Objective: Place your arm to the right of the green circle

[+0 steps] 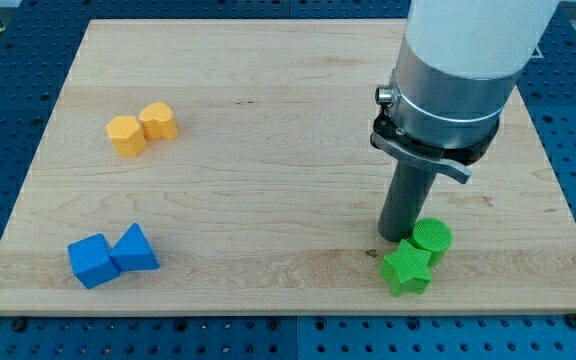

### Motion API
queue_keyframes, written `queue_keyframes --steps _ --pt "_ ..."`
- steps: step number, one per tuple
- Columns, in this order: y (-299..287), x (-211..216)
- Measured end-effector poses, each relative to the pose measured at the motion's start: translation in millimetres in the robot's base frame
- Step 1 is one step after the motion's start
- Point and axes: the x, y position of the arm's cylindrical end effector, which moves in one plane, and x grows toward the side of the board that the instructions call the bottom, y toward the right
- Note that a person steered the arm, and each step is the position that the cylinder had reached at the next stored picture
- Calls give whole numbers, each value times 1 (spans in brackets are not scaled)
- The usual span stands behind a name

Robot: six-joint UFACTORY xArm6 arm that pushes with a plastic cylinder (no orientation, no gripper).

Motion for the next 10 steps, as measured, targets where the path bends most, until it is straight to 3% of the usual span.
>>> queue_keyframes --steps 5,7,8,10 --pt "6 -33" --pt "46 -32" --pt "77 -10" --pt "87 37"
